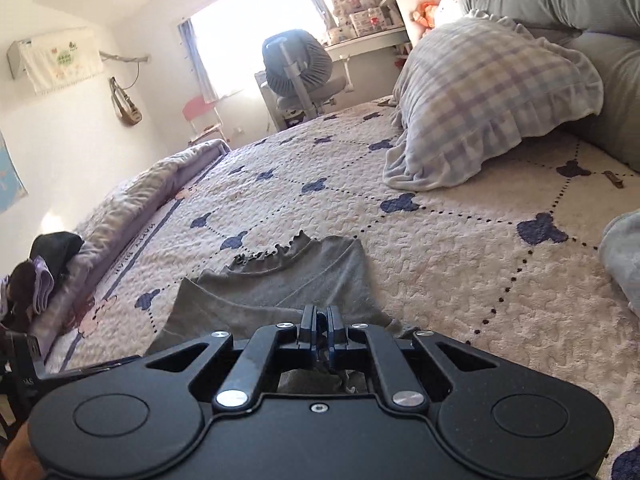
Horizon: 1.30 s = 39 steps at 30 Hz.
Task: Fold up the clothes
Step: 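Fold the shirt edge with the right gripper over the shirt body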
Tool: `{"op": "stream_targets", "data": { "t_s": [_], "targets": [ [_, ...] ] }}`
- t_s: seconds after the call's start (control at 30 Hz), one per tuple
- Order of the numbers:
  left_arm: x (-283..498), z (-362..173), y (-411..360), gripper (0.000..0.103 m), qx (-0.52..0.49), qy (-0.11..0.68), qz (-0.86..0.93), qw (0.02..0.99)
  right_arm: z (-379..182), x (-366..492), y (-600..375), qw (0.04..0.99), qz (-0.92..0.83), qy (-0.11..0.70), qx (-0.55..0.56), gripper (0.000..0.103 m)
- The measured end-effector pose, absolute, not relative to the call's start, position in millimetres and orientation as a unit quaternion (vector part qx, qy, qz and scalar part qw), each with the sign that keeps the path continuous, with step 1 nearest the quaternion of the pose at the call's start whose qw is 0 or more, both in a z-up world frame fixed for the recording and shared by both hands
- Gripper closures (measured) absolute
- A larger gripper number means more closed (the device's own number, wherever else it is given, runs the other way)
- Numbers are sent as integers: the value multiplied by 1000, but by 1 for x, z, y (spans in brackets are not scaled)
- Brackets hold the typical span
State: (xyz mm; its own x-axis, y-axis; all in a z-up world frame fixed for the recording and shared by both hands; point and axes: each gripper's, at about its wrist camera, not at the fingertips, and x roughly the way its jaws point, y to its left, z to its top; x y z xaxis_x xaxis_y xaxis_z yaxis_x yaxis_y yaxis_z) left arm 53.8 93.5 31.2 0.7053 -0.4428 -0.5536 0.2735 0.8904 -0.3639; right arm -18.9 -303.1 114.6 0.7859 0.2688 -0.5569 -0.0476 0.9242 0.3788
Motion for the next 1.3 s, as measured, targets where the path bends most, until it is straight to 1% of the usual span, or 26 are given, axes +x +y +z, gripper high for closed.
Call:
{"op": "stream_targets", "data": {
  "t_s": [0.17,0.23,0.33,0.43,0.5,0.53,0.57,0.63,0.8,0.9,0.93,0.97,1.0,1.1,1.2,1.23,1.27,1.3],
  "targets": [
    [52,36,95,9,-130,328,-196,915,100,-20,-304,919,89,340,179,98],
    [49,40,95,9,-134,321,-203,915,90,-18,-306,912,90,350,197,97],
    [48,41,93,9,-132,320,-211,914,75,-17,-312,900,74,369,220,95],
    [51,36,90,9,-126,332,-199,913,59,-15,-321,894,42,388,220,92],
    [54,33,93,9,-129,339,-189,913,46,-17,-328,889,31,401,221,86],
    [55,32,94,9,-131,340,-185,912,40,-18,-331,885,28,408,223,77],
    [55,32,95,9,-132,340,-183,913,34,-19,-334,882,27,414,226,70],
    [54,33,95,9,-121,336,-168,919,26,-25,-337,881,28,413,230,68],
    [53,35,90,12,-82,330,-149,929,27,-34,-328,890,30,403,212,68],
    [54,33,90,30,-69,333,-135,931,36,-39,-317,902,16,385,192,68],
    [55,33,90,33,-65,335,-129,931,39,-42,-313,909,12,377,179,68],
    [55,32,91,40,-64,336,-123,931,41,-44,-308,914,14,369,168,68],
    [56,32,92,43,-65,337,-118,932,43,-45,-304,917,16,364,160,68],
    [56,31,94,49,-61,337,-105,934,37,-39,-297,904,33,390,173,69],
    [56,33,95,49,-54,337,-94,935,28,-35,-293,895,20,402,191,68],
    [56,33,96,49,-56,337,-94,935,27,-36,-291,895,25,401,191,69],
    [56,33,98,49,-63,338,-94,934,27,-37,-288,896,31,401,188,79],
    [57,33,100,49,-71,338,-95,934,28,-38,-286,897,35,399,187,86]
  ]
}}
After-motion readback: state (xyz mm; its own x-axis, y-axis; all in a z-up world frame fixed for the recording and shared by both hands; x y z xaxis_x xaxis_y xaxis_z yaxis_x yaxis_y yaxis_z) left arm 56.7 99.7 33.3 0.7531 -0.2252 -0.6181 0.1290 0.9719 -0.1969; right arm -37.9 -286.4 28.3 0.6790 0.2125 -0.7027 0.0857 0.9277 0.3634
